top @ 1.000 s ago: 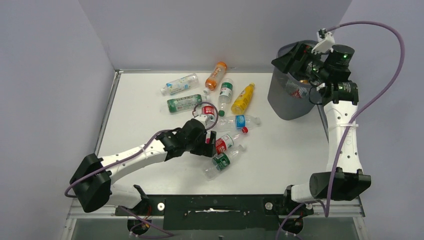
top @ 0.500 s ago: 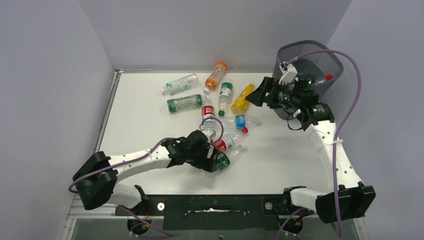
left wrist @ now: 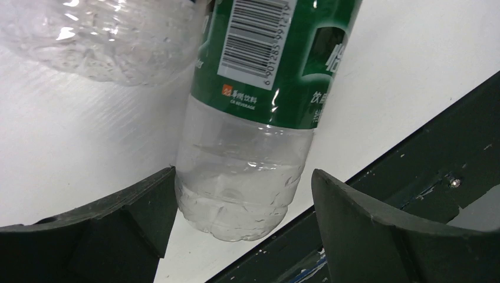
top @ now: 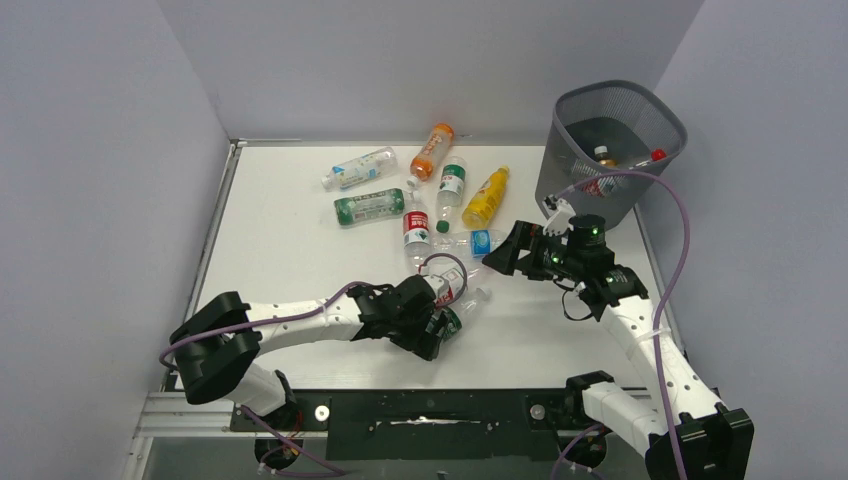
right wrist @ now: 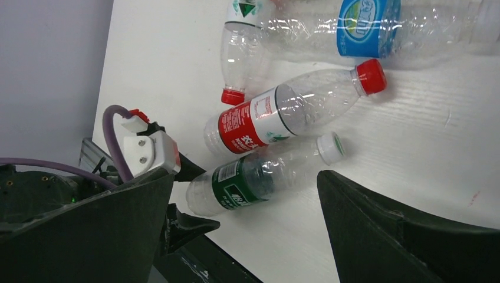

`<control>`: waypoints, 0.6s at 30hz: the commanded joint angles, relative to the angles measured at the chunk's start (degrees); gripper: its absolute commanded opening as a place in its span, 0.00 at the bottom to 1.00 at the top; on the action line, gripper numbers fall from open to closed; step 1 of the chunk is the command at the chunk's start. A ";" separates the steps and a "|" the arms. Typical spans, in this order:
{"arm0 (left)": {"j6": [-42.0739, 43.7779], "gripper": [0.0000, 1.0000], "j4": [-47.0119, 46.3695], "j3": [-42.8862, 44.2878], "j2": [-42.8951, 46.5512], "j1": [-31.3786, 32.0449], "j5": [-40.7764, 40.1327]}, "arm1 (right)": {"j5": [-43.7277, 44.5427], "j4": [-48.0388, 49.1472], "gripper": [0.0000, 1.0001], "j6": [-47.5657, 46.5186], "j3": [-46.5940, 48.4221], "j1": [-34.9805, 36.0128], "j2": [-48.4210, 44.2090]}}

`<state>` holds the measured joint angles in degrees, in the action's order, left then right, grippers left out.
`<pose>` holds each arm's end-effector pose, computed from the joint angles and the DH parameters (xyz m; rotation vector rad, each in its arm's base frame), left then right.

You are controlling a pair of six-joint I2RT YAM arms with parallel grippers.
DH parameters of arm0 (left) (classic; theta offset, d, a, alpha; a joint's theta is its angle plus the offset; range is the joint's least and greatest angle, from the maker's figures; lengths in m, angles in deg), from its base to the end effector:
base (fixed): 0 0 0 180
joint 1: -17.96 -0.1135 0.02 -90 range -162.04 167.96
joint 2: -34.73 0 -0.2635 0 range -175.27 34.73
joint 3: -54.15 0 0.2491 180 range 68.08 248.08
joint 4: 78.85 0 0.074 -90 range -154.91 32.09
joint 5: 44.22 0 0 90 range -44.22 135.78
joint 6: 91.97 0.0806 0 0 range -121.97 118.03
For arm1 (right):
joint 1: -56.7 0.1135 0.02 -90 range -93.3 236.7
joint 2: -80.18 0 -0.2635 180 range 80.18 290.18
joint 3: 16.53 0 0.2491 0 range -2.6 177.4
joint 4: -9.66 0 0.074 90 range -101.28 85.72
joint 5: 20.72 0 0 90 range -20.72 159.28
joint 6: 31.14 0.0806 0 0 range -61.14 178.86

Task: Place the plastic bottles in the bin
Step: Pick up the plastic bottle at the center of the board.

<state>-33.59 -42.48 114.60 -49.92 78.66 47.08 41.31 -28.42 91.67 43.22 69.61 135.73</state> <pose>0.1445 -0.2613 0.1391 0.6986 2.6608 -0.5427 0.2254 0.0904 0.2681 0.0938 2.2488 0.9741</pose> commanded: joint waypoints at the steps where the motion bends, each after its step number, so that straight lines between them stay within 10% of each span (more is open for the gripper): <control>1: 1.58 0.79 1.49 4.26 -1.14 2.44 -2.65 | 1.41 4.89 0.99 2.59 -3.98 0.74 -3.44; 18: -0.72 0.47 1.52 5.07 5.06 4.07 -3.16 | 1.60 4.88 0.99 3.31 -3.45 0.80 -1.60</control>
<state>-33.46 -39.59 117.23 -49.33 82.42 44.81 43.67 -27.04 94.10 37.45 69.94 133.26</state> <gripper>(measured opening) 0.612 0.988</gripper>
